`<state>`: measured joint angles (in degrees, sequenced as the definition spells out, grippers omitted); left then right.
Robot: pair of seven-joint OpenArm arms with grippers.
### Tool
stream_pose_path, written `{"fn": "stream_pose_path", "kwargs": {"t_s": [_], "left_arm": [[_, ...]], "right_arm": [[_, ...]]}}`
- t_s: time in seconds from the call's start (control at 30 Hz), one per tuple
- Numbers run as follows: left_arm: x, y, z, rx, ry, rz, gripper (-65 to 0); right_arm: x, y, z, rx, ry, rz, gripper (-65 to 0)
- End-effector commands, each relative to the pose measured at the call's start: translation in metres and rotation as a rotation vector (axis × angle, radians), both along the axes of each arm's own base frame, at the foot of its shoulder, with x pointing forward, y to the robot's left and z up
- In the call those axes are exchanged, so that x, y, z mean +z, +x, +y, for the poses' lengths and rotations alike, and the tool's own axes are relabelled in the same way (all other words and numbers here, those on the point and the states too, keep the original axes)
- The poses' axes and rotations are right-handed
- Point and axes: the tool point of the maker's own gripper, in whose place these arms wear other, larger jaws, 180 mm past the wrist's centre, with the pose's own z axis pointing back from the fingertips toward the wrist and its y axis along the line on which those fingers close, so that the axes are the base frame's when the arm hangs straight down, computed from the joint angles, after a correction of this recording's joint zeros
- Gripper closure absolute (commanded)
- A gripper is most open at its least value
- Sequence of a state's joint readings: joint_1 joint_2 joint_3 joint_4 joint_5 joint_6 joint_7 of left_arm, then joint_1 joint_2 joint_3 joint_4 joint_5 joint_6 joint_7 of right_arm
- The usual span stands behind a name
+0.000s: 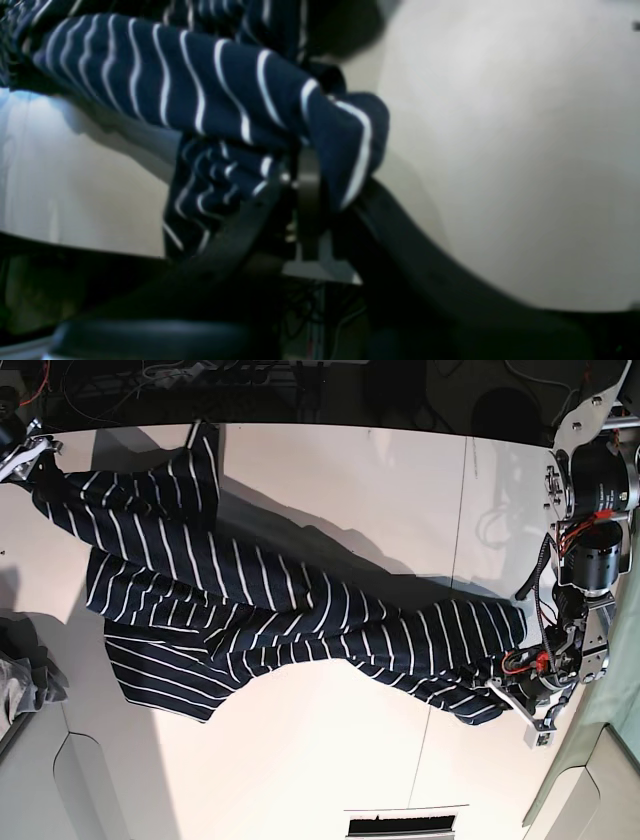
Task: Layout the t-shirt on the table in an organized manner, then fold the t-shirt properly
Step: 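Grasp the shirt edge with the left gripper and drag it outward, then release the shirt end with the left gripper and regrasp nearby fabric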
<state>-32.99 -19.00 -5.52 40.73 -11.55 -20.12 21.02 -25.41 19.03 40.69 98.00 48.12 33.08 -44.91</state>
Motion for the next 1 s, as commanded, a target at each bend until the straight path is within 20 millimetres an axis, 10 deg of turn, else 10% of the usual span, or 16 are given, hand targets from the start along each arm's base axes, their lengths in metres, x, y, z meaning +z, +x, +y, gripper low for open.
{"fn": "stream_pose_path", "kwargs": {"t_s": [0.0,0.2,0.37,0.47,0.97], "left_arm": [[0.03,0.018,0.011,0.02,0.017,-0.08,0.0],[0.028,0.018,-0.006,-0.056,-0.003,-0.076,0.0],[0.025,0.018,-0.02,-0.108,0.005,-0.064,-14.0],[0.02,0.016,-0.021,-0.113,0.008,-0.035,-25.4],[0.01,-0.045,0.013,-0.124,-0.174,0.083,-26.0]], "right_arm": [[0.014,0.006,-0.011,-0.01,-0.028,-0.045,0.0],[0.015,0.006,-0.013,-0.015,-0.028,-0.048,0.0],[0.016,0.007,-0.013,-0.016,-0.028,-0.053,-29.4],[0.016,0.008,-0.013,-0.017,-0.028,-0.057,-29.9],[0.016,0.009,-0.014,-0.022,-0.038,-0.056,-29.9]]}}
